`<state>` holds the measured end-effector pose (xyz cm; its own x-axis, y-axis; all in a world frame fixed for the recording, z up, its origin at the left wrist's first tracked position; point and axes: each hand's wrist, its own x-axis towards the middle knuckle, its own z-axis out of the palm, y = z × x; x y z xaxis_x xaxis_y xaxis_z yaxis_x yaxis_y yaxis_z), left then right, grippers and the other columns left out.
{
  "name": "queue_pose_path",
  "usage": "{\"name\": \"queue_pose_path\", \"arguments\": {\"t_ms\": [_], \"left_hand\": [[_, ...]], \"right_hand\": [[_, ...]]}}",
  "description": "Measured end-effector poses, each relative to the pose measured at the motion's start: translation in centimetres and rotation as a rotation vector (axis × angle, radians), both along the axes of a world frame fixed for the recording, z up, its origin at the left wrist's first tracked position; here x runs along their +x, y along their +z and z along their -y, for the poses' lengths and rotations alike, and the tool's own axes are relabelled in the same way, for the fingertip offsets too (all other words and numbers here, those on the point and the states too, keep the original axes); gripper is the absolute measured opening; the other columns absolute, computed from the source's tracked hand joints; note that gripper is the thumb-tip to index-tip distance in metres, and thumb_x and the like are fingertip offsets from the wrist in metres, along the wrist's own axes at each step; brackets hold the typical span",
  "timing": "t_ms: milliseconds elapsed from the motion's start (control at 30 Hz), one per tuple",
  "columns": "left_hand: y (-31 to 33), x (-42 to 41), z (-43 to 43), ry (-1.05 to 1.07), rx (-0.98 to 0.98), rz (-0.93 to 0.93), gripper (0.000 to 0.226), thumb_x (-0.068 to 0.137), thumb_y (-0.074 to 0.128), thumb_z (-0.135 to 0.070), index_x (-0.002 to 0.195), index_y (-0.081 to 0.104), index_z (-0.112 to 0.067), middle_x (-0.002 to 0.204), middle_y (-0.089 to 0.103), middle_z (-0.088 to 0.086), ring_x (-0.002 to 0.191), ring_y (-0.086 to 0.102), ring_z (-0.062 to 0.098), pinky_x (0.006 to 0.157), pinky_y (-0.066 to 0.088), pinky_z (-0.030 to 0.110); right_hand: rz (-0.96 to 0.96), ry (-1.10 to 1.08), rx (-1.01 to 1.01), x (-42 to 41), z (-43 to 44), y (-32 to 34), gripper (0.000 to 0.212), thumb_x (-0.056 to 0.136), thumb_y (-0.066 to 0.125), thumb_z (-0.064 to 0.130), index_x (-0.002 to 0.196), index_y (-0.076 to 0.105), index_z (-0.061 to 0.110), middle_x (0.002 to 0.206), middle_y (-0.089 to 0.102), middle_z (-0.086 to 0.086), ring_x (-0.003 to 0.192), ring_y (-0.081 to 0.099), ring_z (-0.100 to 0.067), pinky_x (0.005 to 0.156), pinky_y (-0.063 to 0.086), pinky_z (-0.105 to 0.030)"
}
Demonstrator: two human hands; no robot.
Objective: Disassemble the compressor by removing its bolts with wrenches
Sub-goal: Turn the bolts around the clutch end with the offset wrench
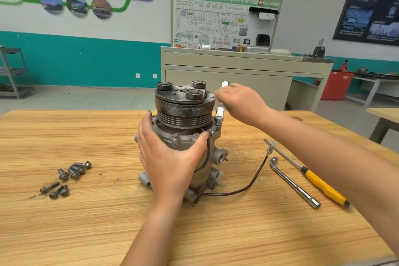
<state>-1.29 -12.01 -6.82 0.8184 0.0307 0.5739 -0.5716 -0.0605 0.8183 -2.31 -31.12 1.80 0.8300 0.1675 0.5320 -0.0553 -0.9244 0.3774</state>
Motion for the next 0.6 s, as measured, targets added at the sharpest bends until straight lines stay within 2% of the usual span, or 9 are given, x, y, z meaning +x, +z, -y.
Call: {"name": "queue_pose_path", "arguments": {"t_ms": [33, 100, 167, 267, 367, 500, 600], "left_hand": [[-0.2, 0.2, -0.1, -0.013, 0.003, 0.006, 0.111, 0.052, 0.065, -0.066, 0.145, 0.02, -0.024, 0.142, 0.028, -0.012, 0.137, 0.024, 0.01, 0.114, 0.025, 0.043], [-0.6, 0.6, -0.6, -0.067, -0.016, 0.003, 0.107, 0.054, 0.062, -0.066, 0.145, 0.022, -0.025, 0.138, 0.027, -0.017, 0.136, 0.025, 0.007, 0.114, 0.025, 0.041], [-1.1, 1.1, -1.1, -0.131, -0.074, -0.017, 0.098, 0.061, 0.058, -0.062, 0.145, 0.022, -0.026, 0.14, 0.03, -0.016, 0.134, 0.028, 0.004, 0.114, 0.027, 0.038], [-1.5, 1.3, -1.5, -0.149, -0.133, -0.018, 0.086, 0.071, 0.05, -0.058, 0.145, 0.022, -0.024, 0.145, 0.033, -0.011, 0.134, 0.031, 0.004, 0.113, 0.028, 0.036], [-1.6, 0.9, -1.1, -0.069, -0.076, 0.035, 0.079, 0.078, 0.04, -0.055, 0.145, 0.025, -0.016, 0.143, 0.03, -0.01, 0.137, 0.028, 0.011, 0.114, 0.024, 0.045], [-2.0, 0.4, -0.9, -0.024, -0.05, 0.072, 0.074, 0.082, 0.033, -0.049, 0.143, 0.029, -0.007, 0.149, 0.031, 0.007, 0.139, 0.026, 0.02, 0.114, 0.02, 0.049], [-2.3, 0.3, -0.9, -0.004, -0.065, 0.07, 0.073, 0.083, 0.031, -0.046, 0.141, 0.031, -0.003, 0.148, 0.033, 0.01, 0.138, 0.028, 0.022, 0.114, 0.02, 0.047]], "right_hand": [[0.105, -0.032, 0.119, -0.8, -0.1, 0.2, 0.026, 0.095, 0.043, 0.005, 0.115, 0.058, -0.001, 0.103, 0.066, -0.018, 0.097, 0.061, -0.033, 0.085, 0.046, -0.044], [0.286, -0.054, 0.394, -2.8, -0.8, 0.8, 0.026, 0.098, 0.038, 0.014, 0.116, 0.052, 0.002, 0.075, 0.062, -0.01, 0.071, 0.058, -0.03, 0.066, 0.044, -0.04], [0.304, -0.04, 0.555, -5.1, -1.4, 1.0, 0.025, 0.099, 0.036, 0.018, 0.118, 0.047, 0.007, 0.058, 0.047, 0.0, 0.055, 0.046, -0.024, 0.056, 0.035, -0.035], [-0.012, -0.23, 0.388, -8.5, -2.6, 0.6, 0.026, 0.098, 0.035, 0.026, 0.121, 0.043, 0.017, 0.062, 0.048, -0.003, 0.061, 0.051, -0.028, 0.056, 0.041, -0.034], [-0.232, -0.364, 0.275, -10.3, -3.7, -0.3, 0.023, 0.098, 0.033, 0.029, 0.118, 0.042, 0.021, 0.066, 0.046, 0.004, 0.06, 0.047, -0.017, 0.05, 0.035, -0.03], [-0.326, -0.463, 0.057, -10.6, -4.7, -0.6, 0.014, 0.096, 0.035, 0.013, 0.11, 0.037, 0.018, 0.063, 0.043, 0.003, 0.054, 0.039, -0.012, 0.042, 0.027, -0.026], [-0.355, -0.51, -0.092, -10.3, -5.9, 0.5, 0.015, 0.089, 0.036, 0.002, 0.095, 0.031, 0.015, 0.057, 0.036, 0.003, 0.048, 0.032, -0.012, 0.04, 0.019, -0.025]]}}
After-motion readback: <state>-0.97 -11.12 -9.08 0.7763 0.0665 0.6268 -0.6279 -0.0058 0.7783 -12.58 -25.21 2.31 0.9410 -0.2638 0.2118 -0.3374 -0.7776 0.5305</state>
